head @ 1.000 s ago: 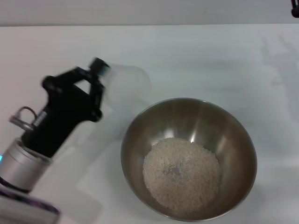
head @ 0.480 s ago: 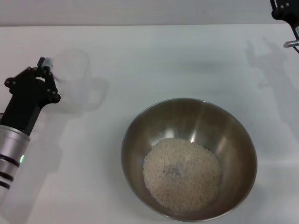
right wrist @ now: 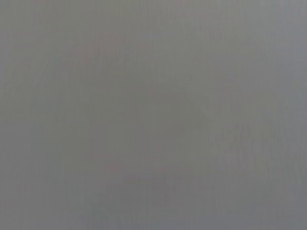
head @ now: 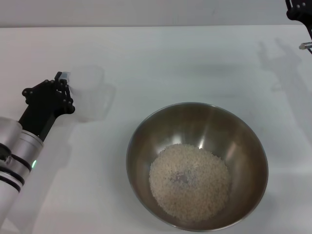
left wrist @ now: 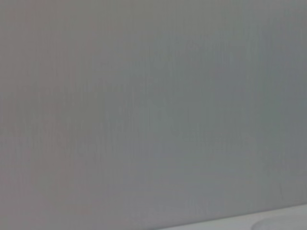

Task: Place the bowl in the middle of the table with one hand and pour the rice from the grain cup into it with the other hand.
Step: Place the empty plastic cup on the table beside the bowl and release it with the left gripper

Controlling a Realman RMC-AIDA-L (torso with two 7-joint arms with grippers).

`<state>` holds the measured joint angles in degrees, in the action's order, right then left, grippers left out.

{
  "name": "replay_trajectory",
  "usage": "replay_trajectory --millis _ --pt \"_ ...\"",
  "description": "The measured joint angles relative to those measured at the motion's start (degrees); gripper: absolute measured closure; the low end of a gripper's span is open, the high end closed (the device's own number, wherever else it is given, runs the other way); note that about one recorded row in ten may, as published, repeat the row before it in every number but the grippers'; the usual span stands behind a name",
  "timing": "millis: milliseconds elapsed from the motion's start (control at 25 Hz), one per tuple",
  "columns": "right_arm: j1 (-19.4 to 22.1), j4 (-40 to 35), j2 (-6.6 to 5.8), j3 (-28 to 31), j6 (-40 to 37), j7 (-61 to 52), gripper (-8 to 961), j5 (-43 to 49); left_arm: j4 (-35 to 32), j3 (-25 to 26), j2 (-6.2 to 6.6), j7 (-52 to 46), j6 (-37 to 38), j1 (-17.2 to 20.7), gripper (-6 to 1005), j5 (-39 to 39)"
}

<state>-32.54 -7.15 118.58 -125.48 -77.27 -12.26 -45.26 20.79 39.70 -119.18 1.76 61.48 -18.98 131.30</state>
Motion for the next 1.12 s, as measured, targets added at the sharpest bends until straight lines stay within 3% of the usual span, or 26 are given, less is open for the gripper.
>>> replay_trajectory --millis 920,1120 --pt "1.1 0.0 0.07 0.2 -1.0 0.0 458 0.0 -0.6 -0.5 0.01 0.0 -3.8 0.8 845 0.3" --pt "1.0 -0.1 0.07 0.2 -1.0 0.0 451 0.0 -0.6 -0.6 0.19 0.0 -3.5 1.7 665 0.4"
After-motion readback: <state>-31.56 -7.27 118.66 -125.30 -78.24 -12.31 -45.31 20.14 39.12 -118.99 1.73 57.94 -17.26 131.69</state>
